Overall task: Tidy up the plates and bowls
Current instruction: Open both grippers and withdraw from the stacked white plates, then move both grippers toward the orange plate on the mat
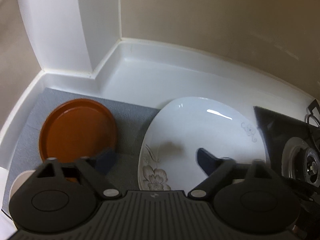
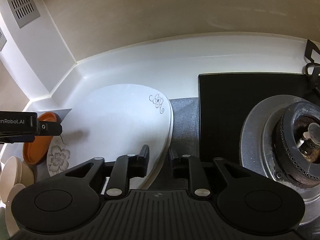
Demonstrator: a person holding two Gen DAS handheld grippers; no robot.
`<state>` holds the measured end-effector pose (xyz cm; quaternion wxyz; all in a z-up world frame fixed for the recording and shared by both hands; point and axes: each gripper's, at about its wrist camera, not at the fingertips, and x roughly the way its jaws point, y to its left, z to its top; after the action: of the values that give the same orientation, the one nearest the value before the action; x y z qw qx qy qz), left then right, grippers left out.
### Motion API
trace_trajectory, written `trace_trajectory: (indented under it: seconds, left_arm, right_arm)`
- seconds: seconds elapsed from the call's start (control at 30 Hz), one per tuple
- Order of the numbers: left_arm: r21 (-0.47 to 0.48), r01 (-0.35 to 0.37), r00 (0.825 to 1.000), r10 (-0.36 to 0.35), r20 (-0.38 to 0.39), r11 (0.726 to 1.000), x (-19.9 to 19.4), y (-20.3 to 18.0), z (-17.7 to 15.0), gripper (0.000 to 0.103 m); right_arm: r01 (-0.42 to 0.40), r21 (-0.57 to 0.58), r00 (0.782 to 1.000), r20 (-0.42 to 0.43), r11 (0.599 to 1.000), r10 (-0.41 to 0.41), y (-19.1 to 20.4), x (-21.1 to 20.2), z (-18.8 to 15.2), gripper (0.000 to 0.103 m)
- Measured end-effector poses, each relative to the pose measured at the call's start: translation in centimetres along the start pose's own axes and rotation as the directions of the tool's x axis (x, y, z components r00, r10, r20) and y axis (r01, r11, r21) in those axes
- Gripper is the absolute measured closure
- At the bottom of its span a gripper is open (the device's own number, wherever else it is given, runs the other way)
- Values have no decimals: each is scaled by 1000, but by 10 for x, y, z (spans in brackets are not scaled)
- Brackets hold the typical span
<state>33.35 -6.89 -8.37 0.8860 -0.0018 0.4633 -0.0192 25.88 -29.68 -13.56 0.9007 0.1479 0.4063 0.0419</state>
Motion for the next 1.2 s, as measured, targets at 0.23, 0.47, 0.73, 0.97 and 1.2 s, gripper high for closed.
trace_trajectory:
  seconds: [0.23,0.47,0.73,0.97,1.2]
  left_arm:
    - [25,27,997,-29,74,999,-33,0,-5,7]
    - [65,105,982,-114,151,992,-97,14,-46,0]
    - [63,117,983,-124,136,991,-132,23,-90,0]
    - [69,109,984,-117,134,992,-146,32,-106,0]
    - [55,88,982,-96,160,995,-163,48,-116,0]
  right_arm:
    - [-18,2,997,75,1000,18,3,-39,-2,38]
    - [-55,-113,989,128,992,70,26,-102,-26,17]
    - [-48,-185,990,123,982,71,58,-144,-61,12]
    - [-40,-223,986,151,974,75,81,-162,-70,11]
    - [-52,-230,983,159,972,90,96,-170,-74,10]
